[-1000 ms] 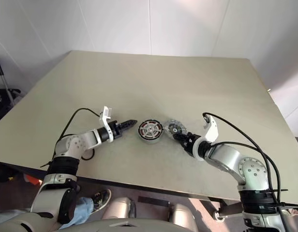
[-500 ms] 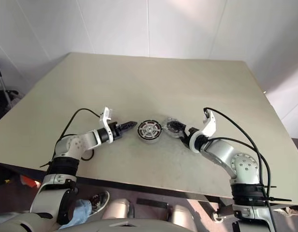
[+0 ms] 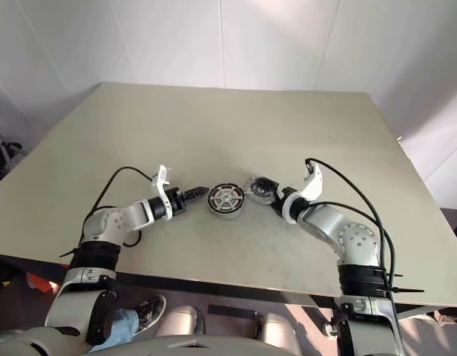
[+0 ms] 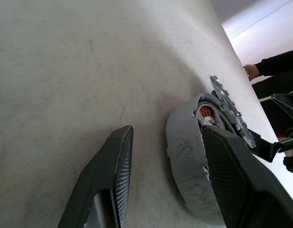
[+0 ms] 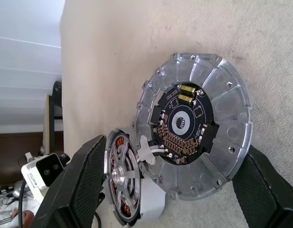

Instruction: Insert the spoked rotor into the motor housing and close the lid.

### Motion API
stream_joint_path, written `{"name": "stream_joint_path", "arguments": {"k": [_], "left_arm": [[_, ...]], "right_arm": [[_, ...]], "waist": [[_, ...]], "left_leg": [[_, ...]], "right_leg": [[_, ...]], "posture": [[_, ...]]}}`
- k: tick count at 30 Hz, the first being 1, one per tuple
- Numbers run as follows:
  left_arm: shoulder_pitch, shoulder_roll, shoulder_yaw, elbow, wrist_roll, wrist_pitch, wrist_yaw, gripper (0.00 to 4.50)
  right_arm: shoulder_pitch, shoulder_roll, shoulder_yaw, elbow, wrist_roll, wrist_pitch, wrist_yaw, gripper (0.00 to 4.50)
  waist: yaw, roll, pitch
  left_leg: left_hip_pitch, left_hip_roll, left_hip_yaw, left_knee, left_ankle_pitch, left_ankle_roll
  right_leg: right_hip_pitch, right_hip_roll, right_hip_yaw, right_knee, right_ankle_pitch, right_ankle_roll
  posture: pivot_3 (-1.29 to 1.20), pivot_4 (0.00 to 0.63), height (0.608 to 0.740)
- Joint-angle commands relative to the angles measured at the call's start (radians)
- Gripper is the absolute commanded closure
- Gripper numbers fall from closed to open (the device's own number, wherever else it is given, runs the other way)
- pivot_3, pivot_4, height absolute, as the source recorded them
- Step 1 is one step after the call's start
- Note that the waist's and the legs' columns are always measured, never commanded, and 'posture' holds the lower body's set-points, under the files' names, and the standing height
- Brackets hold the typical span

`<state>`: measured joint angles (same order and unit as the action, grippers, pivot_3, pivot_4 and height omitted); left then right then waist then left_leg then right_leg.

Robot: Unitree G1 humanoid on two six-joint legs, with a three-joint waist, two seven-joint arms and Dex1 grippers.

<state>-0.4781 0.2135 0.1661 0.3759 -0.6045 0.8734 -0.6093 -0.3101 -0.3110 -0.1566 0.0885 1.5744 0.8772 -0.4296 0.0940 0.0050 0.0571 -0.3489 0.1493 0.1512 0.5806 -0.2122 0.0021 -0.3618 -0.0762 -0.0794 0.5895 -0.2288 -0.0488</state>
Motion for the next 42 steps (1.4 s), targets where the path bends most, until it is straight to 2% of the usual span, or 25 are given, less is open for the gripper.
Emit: {"name": "stream_joint_path", "arguments": {"k": [1, 6, 10, 14, 19, 25, 29, 34, 39, 42], "left_arm": [[-0.018, 0.001, -0.003, -0.011, 0.003, -0.002, -0.005, 2.06], [-0.012, -0.007, -0.007, -0.013, 0.006, -0.003, -0.003, 2.06], [-0.008, -0.007, -0.005, -0.01, 0.008, -0.005, -0.004, 2.06], [-0.011, -0.011, -0.005, 0.002, 0.013, -0.011, -0.006, 2.06], [-0.014, -0.02, -0.004, 0.01, 0.019, -0.016, -0.005, 2.06], [-0.019, -0.018, 0.004, 0.02, 0.023, -0.023, -0.007, 2.06], [-0.016, -0.008, 0.01, 0.014, 0.019, -0.022, -0.012, 2.06], [-0.024, 0.034, 0.046, 0.018, 0.009, -0.03, -0.027, 2.06], [-0.034, 0.118, 0.078, 0.036, 0.011, -0.038, -0.048, 2.06], [-0.03, 0.165, 0.095, 0.052, 0.016, -0.048, -0.059, 2.06]], "right_arm": [[-0.026, 0.021, -0.011, 0.034, -0.056, 0.018, 0.02, 0.03], [-0.054, 0.05, -0.039, 0.033, -0.09, 0.036, 0.08, 0.03], [-0.079, 0.05, -0.052, -0.052, -0.06, 0.074, 0.13, 0.03], [-0.115, 0.038, -0.039, -0.14, -0.034, 0.118, 0.167, 0.03], [-0.139, 0.02, 0.019, -0.265, -0.03, 0.174, 0.259, 0.03], [-0.14, 0.01, 0.074, -0.26, -0.094, 0.198, 0.291, 0.03], [-0.145, -0.043, 0.126, -0.313, -0.269, 0.162, 0.387, 0.03], [-0.113, -0.138, 0.299, -0.382, -0.719, -0.099, 0.558, 0.03], [-0.11, -0.148, 0.342, -0.327, -0.866, -0.183, 0.712, 0.03], [-0.105, -0.145, 0.378, -0.283, -0.961, -0.225, 0.777, 0.03]], "waist": [[0.0, 0.0, 0.0], [0.0, 0.0, 0.0], [0.003, 0.001, 0.0], [0.004, 0.002, 0.001], [0.009, 0.002, 0.001], [0.009, 0.002, 0.001], [0.01, 0.002, 0.001], [0.007, 0.001, 0.001], [0.0, 0.001, 0.001], [0.003, 0.001, 0.002]], "left_leg": [[0.0, 0.0, 0.0, 0.0, 0.0, 0.0], [0.0, 0.0, 0.0, -0.001, 0.0, 0.0], [0.0, 0.0, 0.0, -0.001, 0.0, 0.0], [-0.002, 0.0, 0.0, -0.002, 0.0, 0.0], [-0.002, 0.0, 0.0, -0.003, -0.001, 0.002], [-0.002, 0.0, 0.0, -0.003, -0.001, 0.001], [-0.002, 0.0, 0.0, -0.003, 0.0, 0.001], [-0.003, 0.0, 0.0, -0.003, 0.0, 0.001], [-0.004, 0.001, 0.0, -0.003, 0.0, 0.001], [-0.004, 0.001, 0.0, -0.003, -0.001, 0.002]], "right_leg": [[0.0, 0.0, 0.0, 0.0, 0.0, 0.0], [-0.001, 0.0, 0.0, 0.0, 0.0, 0.0], [-0.003, 0.0, 0.0, 0.0, 0.001, -0.001], [-0.007, 0.0, 0.0, 0.0, 0.005, -0.008], [-0.006, 0.001, 0.0, -0.001, 0.004, -0.007], [-0.006, 0.001, 0.0, -0.001, 0.002, -0.003], [-0.006, 0.001, 0.0, -0.001, 0.002, -0.003], [-0.007, 0.001, 0.0, -0.001, 0.001, -0.002], [-0.009, 0.002, 0.0, -0.001, 0.0, -0.001], [-0.009, 0.002, 0.0, -0.001, 0.004, -0.007]], "posture": [[0.0, 0.0, 0.74], [0.0, 0.0, 0.74], [0.0, 0.0, 0.74], [0.0, 0.0, 0.74], [0.0, 0.0, 0.74], [0.0, 0.0, 0.74], [0.0, 0.0, 0.74], [0.0, 0.0, 0.74], [0.0, 0.0, 0.74], [0.0, 0.0, 0.74]]}}
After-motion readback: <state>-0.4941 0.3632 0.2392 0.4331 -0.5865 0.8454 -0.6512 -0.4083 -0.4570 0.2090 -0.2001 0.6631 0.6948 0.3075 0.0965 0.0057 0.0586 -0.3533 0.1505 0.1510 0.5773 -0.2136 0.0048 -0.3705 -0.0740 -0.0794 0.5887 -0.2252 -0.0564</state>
